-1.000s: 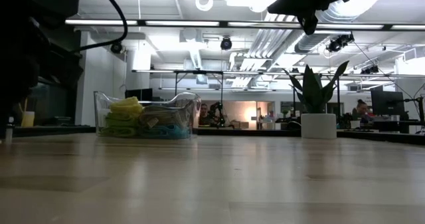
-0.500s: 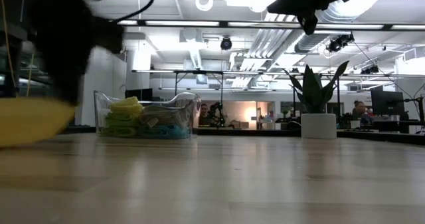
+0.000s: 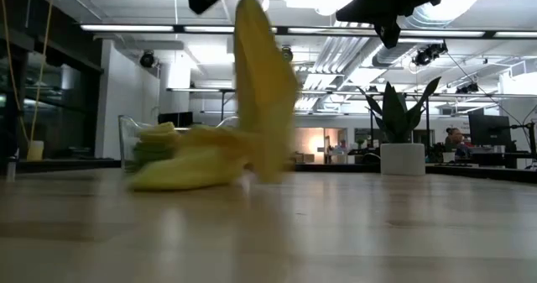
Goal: Fold microfiber towels
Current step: Fold the yellow towel
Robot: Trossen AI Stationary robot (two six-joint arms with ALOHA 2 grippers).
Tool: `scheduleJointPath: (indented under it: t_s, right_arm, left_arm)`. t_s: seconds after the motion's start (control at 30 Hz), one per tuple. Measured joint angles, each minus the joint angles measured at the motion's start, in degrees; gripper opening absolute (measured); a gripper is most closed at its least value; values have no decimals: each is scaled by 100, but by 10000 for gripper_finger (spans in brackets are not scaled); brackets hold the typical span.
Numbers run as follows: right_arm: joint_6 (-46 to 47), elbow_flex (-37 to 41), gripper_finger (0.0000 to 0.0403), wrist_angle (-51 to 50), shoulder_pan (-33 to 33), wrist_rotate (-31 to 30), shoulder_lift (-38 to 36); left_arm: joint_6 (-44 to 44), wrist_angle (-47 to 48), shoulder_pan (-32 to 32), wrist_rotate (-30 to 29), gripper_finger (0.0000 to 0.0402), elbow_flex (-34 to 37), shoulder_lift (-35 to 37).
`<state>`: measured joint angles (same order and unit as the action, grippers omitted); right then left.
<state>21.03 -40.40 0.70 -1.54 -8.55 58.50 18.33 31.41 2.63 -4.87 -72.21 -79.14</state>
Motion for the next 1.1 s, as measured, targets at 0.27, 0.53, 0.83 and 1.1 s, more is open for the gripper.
scheduleJointPath:
  t_s: [0.27, 0.53, 0.83, 1.1]
  right_arm:
    - [606, 2, 2, -80, 0, 368, 181]
    - [1050, 2, 87, -75, -438, 1471, 980]
    - [966, -2, 189, 569, -1348, 1366, 2343]
    - [751, -776, 194, 352, -1759, 235, 3503]
  left_arm:
    - [253, 447, -100, -381, 0, -260, 66]
    - [786, 845, -31, -864, 0, -251, -124]
    - [1260, 604, 190, -1114, 0, -246, -330]
    - [1451, 202, 278, -1104, 0, -266, -469]
